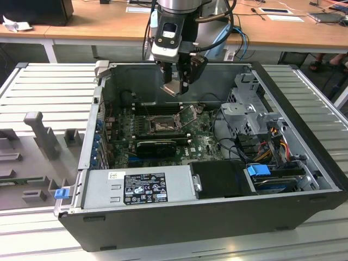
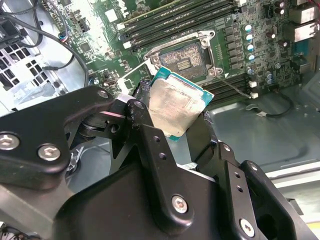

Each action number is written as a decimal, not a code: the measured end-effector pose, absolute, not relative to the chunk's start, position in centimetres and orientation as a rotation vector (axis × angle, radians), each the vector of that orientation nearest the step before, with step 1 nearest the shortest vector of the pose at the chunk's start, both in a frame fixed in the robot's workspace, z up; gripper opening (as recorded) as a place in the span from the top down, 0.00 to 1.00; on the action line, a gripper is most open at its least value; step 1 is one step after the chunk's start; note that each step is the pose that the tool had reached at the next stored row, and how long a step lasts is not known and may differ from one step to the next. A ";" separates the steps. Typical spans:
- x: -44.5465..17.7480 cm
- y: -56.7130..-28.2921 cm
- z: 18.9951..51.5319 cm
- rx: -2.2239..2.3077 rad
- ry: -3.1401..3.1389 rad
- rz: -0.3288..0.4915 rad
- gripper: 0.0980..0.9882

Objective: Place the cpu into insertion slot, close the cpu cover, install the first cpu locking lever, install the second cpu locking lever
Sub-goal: 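Place the cpu into insertion slot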

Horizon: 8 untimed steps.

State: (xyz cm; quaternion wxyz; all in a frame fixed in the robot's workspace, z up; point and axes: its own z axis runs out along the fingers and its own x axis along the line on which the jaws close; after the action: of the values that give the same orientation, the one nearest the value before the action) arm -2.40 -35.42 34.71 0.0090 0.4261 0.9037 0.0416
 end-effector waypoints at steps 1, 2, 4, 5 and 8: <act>-2.4 -35.4 34.7 1.335 2.821 0.130 0.51; -2.4 -35.4 34.7 1.337 2.820 0.130 0.51; -2.4 -35.4 34.7 1.344 2.816 0.130 0.51; -2.4 -35.4 34.7 1.346 2.815 0.130 0.51; -2.4 -35.4 34.7 1.360 2.808 0.130 0.51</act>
State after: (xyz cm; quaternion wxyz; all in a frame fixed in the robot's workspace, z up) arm -2.40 -35.42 34.70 0.0094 0.4354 0.8992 0.0415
